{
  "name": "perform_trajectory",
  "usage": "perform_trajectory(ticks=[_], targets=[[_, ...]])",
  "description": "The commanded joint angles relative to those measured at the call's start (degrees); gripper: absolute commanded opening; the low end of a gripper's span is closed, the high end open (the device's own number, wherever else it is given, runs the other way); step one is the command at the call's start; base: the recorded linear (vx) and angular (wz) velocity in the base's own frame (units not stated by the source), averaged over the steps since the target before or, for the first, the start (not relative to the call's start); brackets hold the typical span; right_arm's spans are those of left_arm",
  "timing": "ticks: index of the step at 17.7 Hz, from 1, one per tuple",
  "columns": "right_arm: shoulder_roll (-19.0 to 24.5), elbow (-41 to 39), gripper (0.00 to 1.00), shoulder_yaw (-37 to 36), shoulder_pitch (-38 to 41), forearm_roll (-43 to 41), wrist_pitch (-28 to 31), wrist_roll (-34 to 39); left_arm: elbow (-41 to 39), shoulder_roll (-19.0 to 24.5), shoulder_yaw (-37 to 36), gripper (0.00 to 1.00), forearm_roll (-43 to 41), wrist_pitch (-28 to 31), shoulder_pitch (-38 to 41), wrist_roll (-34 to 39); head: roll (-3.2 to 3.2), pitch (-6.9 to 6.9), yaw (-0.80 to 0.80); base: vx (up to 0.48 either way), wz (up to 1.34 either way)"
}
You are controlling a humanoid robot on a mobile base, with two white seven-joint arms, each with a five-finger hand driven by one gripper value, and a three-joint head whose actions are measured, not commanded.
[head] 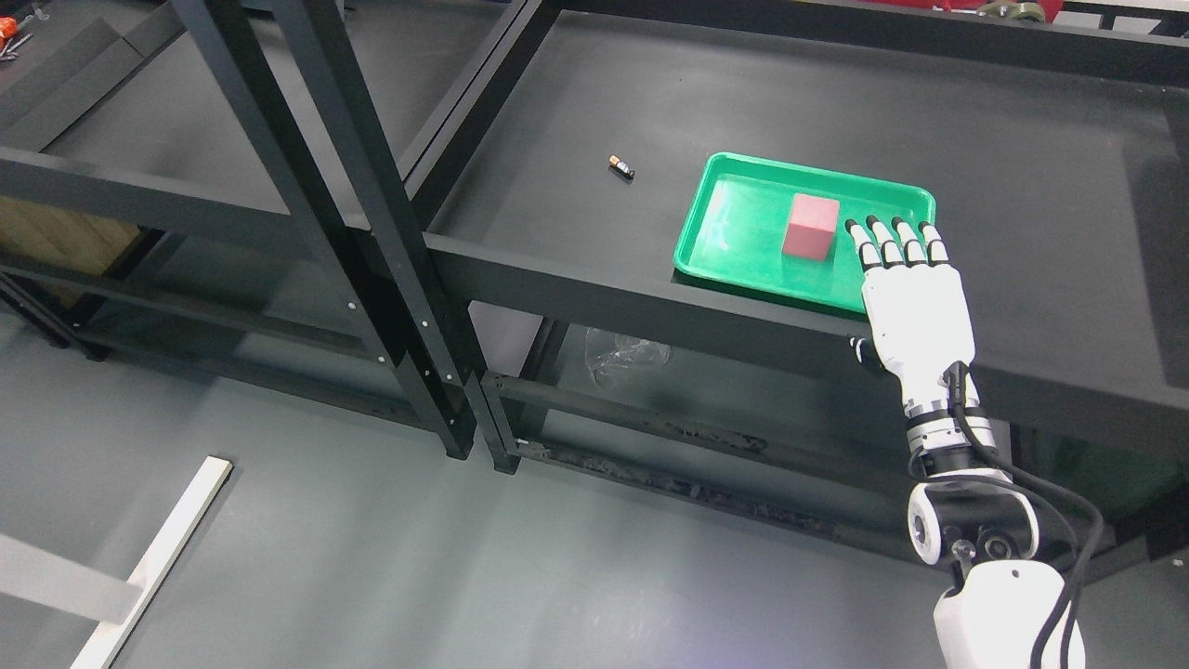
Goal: Pick pink block from left shelf to tray
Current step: 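Reach the right hand over the green tray toward the pink block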
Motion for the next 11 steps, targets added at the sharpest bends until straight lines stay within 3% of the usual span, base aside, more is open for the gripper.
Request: perform_trajectory(ticks=[1, 6, 11], targets=[[-1.0, 1.2, 1.0, 0.2, -1.9, -3.8, 0.0, 0.5, 0.0, 1.0, 0.0, 1.0, -0.1, 0.0, -0.6, 0.0, 0.0, 0.0, 0.0, 0.233, 0.01], [-1.0, 4.3, 1.0, 1.4, -3.7, -5.0, -0.6, 2.5, 0.0, 1.0, 0.0, 1.0, -0.1, 0.0, -0.6, 0.0, 0.0, 0.0, 0.0, 0.211, 0.0], [-1.0, 8.5, 1.0, 3.5, -6.6, -5.8, -2.9, 11.9, 0.0, 1.0, 0.0, 1.0, -0.1, 0.0, -0.6, 0.0, 0.0, 0.0, 0.0, 0.189, -0.01]])
